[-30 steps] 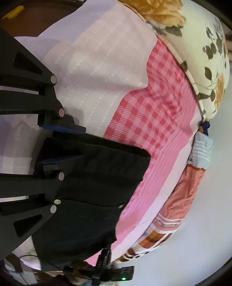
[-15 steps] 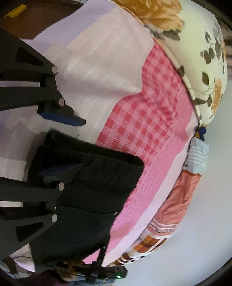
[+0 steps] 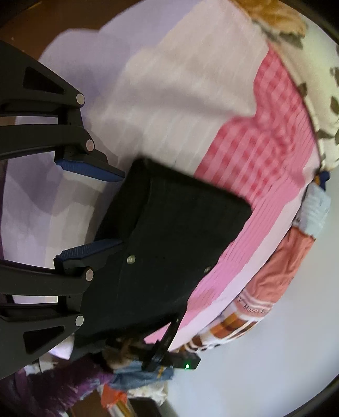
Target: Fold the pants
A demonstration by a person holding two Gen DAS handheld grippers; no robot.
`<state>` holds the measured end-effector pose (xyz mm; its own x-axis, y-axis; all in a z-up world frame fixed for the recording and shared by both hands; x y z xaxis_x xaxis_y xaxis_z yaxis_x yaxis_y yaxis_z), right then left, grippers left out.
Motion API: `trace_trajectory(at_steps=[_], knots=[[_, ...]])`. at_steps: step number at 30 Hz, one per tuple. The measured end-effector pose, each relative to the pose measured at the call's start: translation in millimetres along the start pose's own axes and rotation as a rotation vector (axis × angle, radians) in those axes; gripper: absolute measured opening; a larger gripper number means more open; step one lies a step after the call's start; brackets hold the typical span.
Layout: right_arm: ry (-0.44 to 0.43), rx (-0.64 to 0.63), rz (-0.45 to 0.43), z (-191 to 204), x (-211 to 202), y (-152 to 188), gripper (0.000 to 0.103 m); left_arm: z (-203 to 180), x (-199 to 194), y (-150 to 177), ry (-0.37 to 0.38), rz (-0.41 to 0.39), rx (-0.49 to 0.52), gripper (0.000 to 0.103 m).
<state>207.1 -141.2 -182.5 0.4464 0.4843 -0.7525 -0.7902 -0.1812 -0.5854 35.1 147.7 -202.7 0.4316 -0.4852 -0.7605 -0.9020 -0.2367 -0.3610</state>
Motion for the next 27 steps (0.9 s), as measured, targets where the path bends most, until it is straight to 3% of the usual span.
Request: trace_trajectory(at_steps=[2, 3, 4, 6, 9, 11, 17, 23, 25, 27], knots=[[-0.001, 0.001, -0.002, 0, 0, 0, 0.008, -2, 7, -1, 0.033, 0.017, -0.03, 0.047], [0.0, 0.0, -0.003, 1, 0, -1, 0.008, -1, 12, -1, 0.053, 0.03, -0.054, 0.043], [-0.001, -0.002, -0.002, 0, 0, -1, 0.009, 0, 14, -1, 0.06, 0.033, -0.074, 0.034], [-0.004, 0.001, -0.005, 0, 1, -1, 0.009, 0, 15, -4, 0.058, 0.015, -0.09, 0.029], [0.002, 0.008, -0.017, -2, 0, -3, 0.009, -16, 8, -20, -0.014, -0.053, 0.015, 0.024], [0.015, 0.005, -0.031, -3, -2, -3, 0.01, -23, 6, -29, -0.065, -0.095, 0.073, 0.015], [0.03, 0.0, -0.052, -4, -4, -4, 0.014, 8, 22, -17, -0.05, -0.055, -0.017, 0.018], [0.011, 0.012, -0.052, -4, -6, -2, 0.017, 0, 25, -16, -0.14, -0.102, 0.112, 0.019], [-0.004, 0.031, -0.041, -8, -6, -2, 0.03, -1, 24, -15, -0.153, -0.117, 0.14, 0.02], [-0.027, 0.089, -0.042, -15, -13, -3, 0.033, -3, 23, -15, -0.169, -0.126, 0.157, 0.021]])
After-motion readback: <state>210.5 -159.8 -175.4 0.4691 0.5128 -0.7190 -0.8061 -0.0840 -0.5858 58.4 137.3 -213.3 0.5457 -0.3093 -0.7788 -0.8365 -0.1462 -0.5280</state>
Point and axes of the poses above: each gripper's, at about its wrist camera, not at the fingertips, and x roughly the way its jaws point, z to its left, y to its underside, the point moved 9 cm from there along x, roughly the way its jaws point, and after that the axes turned 4 degrees about y, right-handed, at the moved point
